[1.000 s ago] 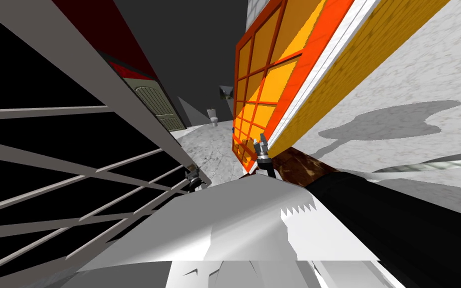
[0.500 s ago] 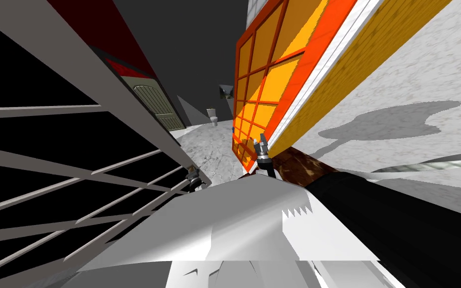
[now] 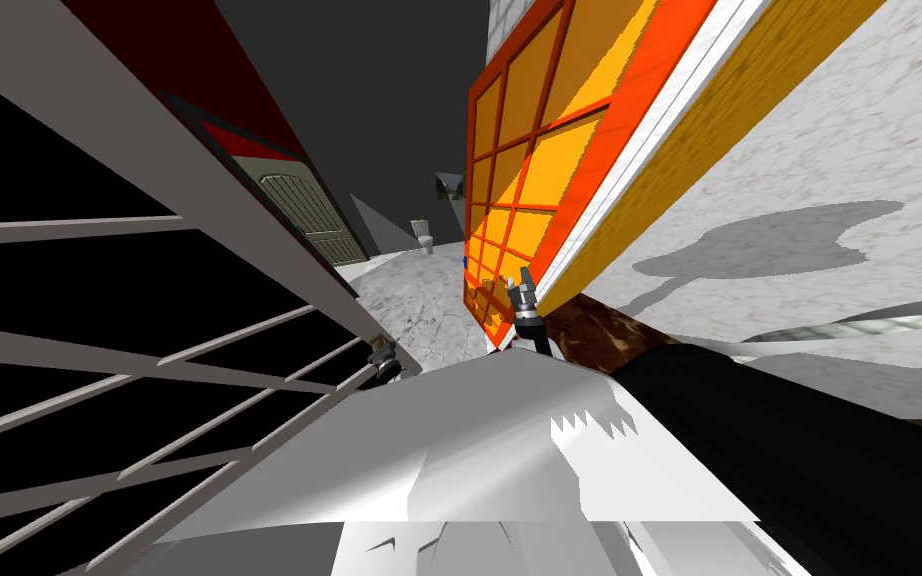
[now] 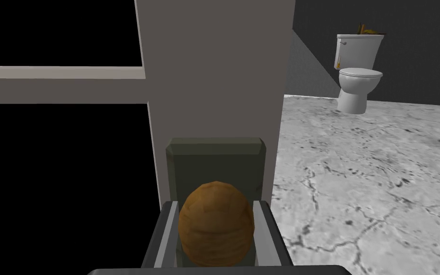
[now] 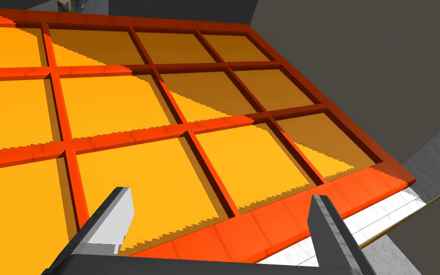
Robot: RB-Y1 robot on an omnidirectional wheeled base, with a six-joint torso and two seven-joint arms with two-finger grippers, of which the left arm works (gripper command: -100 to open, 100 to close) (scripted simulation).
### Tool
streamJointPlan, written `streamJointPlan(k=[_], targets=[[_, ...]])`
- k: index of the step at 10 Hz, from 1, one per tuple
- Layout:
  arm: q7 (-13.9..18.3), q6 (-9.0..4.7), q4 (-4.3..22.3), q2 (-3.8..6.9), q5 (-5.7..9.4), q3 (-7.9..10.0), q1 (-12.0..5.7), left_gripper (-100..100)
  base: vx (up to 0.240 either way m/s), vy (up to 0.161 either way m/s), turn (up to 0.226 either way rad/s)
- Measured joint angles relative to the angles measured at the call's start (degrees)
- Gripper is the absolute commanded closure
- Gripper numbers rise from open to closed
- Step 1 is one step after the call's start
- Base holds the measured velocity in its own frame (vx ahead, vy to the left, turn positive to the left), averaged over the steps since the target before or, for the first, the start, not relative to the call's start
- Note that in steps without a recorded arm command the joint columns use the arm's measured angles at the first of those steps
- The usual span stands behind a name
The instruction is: Push the door open
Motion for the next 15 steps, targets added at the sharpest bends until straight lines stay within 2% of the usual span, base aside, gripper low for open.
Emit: streamJointPlan(k=[1, 3, 4, 6, 8, 12, 14, 15], targets=[[-0.09, -0.41, 0.34, 0.12, 0.42, 0.86, -0.26, 100, 0.149, 0.068, -0.108], [0.05, -1.34, -0.13, 0.25, 1.17, 2.46, 0.49, 100, 0.179, 0.068, -0.107], [-0.46, -1.49, -1.64, 0.07, 1.67, 3.4, 1.73, 100, 0.201, 0.085, -0.083], [-0.43, -2.32, -0.45, 0.12, 2.62, 5.24, 1.36, 100, 0.153, 0.059, -0.061], [-1.26, -2.32, -2.49, 0.05, 3.52, 6.91, 2.7, 100, 0.146, 0.063, -0.104], [-2.58, -3.22, -4.71, -0.67, 5.43, 10.55, 5.19, 100, 0.14, 0.076, -0.074], [-2.3, -4.32, -3.6, -0.61, 6.15, 12.15, 4.88, 100, 0.116, 0.06, -0.064], [-3.0, -3.96, -5.32, -0.76, 6.54, 12.73, 5.94, 100, 0.107, 0.045, -0.067]])
